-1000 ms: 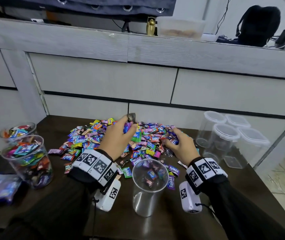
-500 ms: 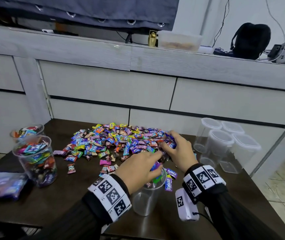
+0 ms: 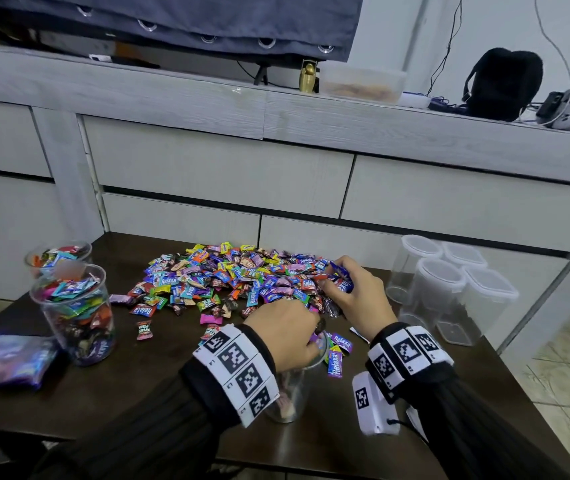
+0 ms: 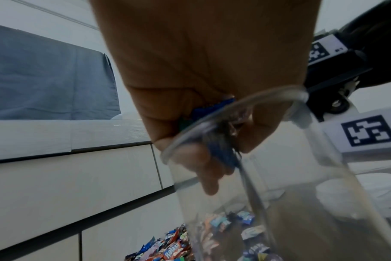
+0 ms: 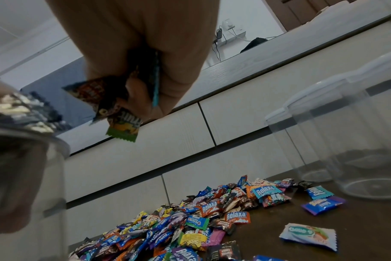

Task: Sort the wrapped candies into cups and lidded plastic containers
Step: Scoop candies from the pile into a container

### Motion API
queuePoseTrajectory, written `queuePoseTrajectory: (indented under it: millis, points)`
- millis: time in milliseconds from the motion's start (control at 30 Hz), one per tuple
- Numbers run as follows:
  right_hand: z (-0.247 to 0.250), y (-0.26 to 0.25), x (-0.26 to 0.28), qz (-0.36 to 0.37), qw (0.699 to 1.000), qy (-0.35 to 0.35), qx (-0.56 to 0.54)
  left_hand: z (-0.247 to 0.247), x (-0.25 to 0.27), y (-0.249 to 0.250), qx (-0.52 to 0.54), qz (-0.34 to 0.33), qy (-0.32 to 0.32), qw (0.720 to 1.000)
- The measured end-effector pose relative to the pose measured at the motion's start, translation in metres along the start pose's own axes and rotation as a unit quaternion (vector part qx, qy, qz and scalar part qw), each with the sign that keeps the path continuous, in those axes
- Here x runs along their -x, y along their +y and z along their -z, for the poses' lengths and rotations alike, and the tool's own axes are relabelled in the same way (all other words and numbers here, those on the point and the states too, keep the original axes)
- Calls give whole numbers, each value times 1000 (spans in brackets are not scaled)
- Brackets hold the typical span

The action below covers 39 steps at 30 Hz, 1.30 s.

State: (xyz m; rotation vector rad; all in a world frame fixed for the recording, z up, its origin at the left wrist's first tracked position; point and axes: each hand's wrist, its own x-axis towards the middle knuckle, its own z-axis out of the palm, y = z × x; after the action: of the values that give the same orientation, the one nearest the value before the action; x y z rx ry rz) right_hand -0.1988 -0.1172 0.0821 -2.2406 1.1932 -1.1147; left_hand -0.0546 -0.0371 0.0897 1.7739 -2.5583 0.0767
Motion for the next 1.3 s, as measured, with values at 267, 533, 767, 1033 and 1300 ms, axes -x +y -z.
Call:
queuePoseTrajectory:
  millis: [267, 533, 767, 1033, 1300]
  points:
    - [5, -5, -4, 2, 1000, -5, -6, 8, -3, 0, 27, 7, -52, 998]
    - [10, -7, -6, 1, 1000, -5, 15, -1, 9, 0, -21, -2, 43, 999]
    - [8, -8, -5, -2, 1000, -7, 15, -10, 21, 0, 50, 11, 96, 994]
    - [8, -11, -4, -1, 1000, 5, -3, -21, 25, -8, 171, 3, 187, 967]
    - [-18, -27, 16, 43, 992, 51, -103, -54, 33, -18, 514, 71, 203, 830]
